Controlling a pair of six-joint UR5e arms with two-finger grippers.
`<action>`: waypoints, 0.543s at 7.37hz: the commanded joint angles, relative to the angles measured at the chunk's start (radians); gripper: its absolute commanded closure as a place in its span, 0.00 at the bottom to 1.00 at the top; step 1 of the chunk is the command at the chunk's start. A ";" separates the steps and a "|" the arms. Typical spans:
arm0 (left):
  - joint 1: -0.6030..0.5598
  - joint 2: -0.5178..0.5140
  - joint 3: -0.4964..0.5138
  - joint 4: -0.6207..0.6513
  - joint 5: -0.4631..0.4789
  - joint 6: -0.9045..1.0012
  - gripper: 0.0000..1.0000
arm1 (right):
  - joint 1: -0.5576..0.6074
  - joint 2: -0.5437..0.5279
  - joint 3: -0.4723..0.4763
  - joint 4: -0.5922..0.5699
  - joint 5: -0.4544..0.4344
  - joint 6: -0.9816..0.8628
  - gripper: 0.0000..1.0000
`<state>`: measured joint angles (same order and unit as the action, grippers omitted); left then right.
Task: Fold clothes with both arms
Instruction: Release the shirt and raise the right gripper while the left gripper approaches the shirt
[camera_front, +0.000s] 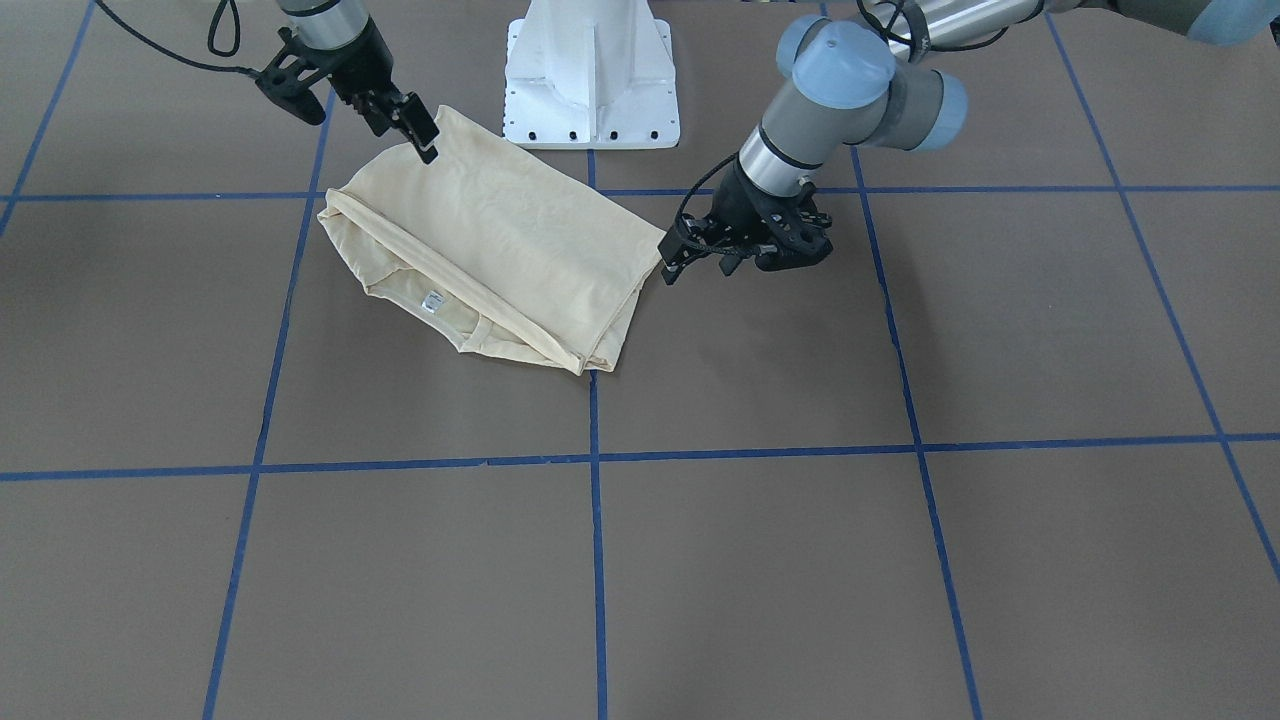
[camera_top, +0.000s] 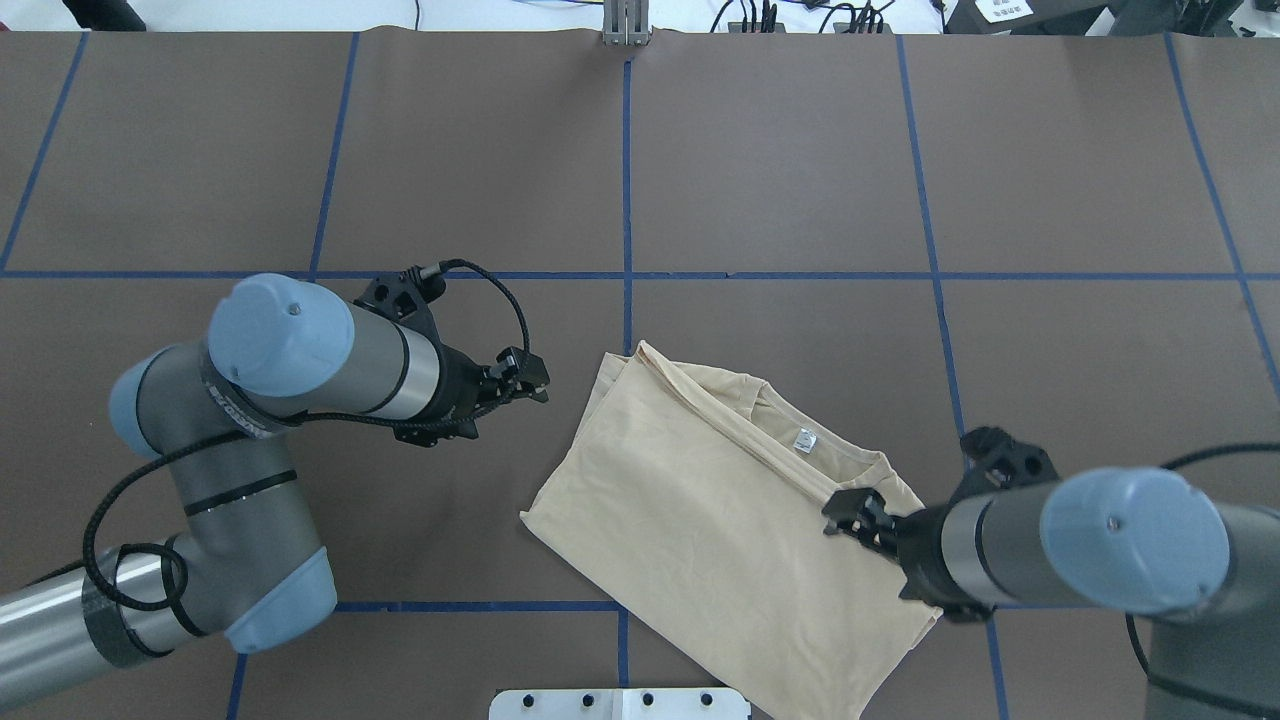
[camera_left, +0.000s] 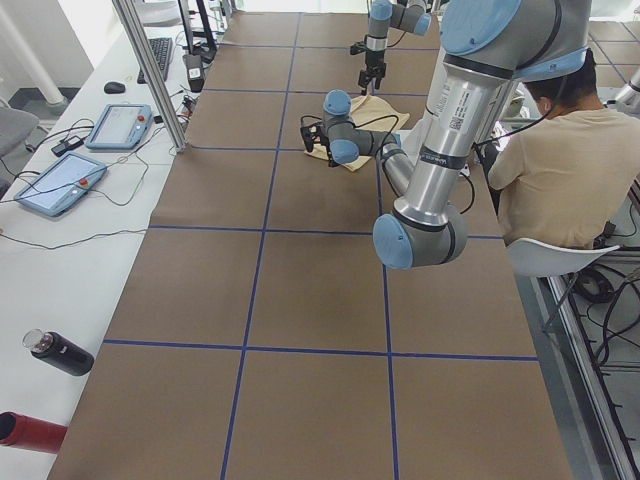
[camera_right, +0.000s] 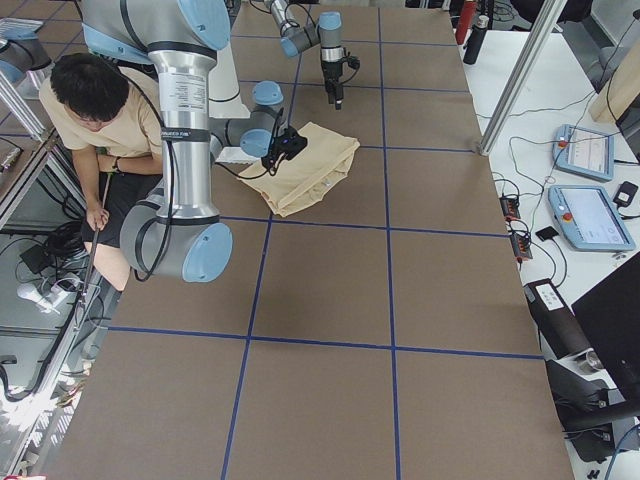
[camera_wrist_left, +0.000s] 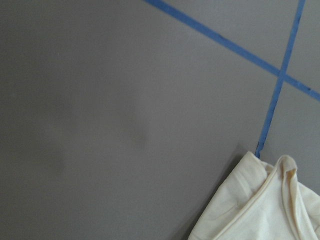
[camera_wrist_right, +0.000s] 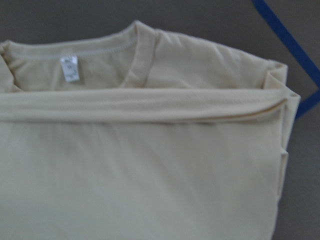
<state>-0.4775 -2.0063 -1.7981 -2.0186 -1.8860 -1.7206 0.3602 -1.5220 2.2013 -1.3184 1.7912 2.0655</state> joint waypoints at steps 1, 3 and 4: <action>0.063 0.003 -0.042 0.032 0.044 -0.042 0.12 | 0.238 0.097 -0.145 0.007 0.167 -0.138 0.00; 0.066 0.070 -0.062 0.026 0.045 -0.027 0.16 | 0.278 0.120 -0.147 0.007 0.168 -0.159 0.00; 0.079 0.078 -0.053 0.023 0.045 -0.025 0.19 | 0.304 0.128 -0.158 0.002 0.162 -0.221 0.00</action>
<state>-0.4096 -1.9528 -1.8520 -1.9918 -1.8419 -1.7485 0.6313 -1.4058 2.0553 -1.3129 1.9535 1.8986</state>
